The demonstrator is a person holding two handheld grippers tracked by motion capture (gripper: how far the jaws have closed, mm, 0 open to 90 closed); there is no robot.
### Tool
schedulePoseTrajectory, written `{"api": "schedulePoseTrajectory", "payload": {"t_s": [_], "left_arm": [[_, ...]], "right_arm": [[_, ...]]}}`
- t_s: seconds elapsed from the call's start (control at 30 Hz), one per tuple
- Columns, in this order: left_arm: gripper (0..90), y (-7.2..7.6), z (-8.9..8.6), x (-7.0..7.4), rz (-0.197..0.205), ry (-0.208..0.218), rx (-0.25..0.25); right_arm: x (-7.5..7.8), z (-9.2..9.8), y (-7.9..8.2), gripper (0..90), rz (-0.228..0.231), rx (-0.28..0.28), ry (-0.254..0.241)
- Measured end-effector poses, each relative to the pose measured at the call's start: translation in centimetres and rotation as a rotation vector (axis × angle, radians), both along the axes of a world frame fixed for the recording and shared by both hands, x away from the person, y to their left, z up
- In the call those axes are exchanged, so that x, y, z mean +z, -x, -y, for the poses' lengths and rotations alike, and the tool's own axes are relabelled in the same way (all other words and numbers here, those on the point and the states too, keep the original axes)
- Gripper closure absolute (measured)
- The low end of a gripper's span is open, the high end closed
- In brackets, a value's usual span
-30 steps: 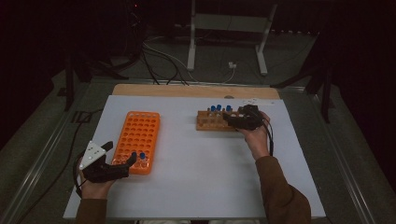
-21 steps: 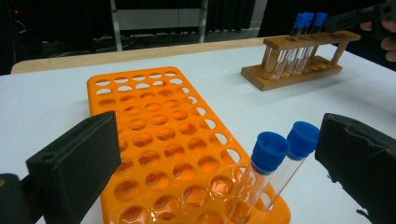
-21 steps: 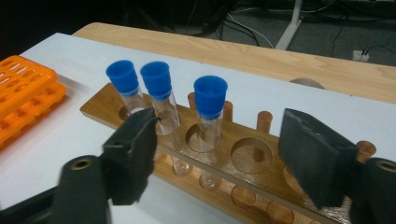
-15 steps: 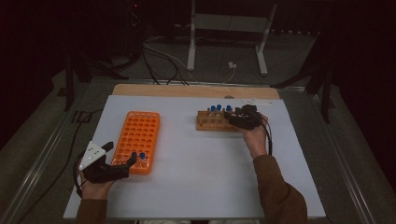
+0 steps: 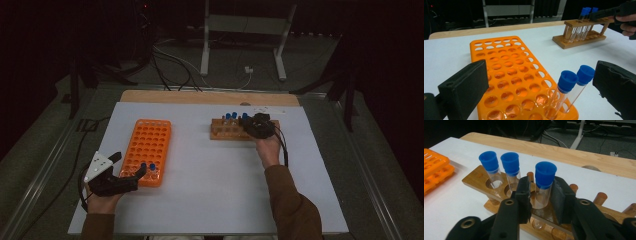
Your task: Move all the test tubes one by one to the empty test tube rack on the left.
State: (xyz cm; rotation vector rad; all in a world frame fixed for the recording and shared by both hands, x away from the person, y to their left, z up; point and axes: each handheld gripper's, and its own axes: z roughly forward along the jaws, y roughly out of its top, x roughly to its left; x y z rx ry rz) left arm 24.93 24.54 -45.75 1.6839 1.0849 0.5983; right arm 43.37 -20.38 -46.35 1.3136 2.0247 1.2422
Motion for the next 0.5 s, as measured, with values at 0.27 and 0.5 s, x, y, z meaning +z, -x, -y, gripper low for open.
{"api": "schedulePoseTrajectory", "payload": {"t_s": [0.27,0.5], "left_arm": [[0.9,0.01,0.10,0.01,-0.002,0.001,-0.002],[0.9,0.00,0.03,-0.01,-0.001,0.002,-0.002]], "right_arm": [[-0.08,-0.18,-0.11,72.3,0.002,-0.012,-0.009],[-0.15,-0.28,-0.20,72.6,0.006,-0.027,-0.013]]}}
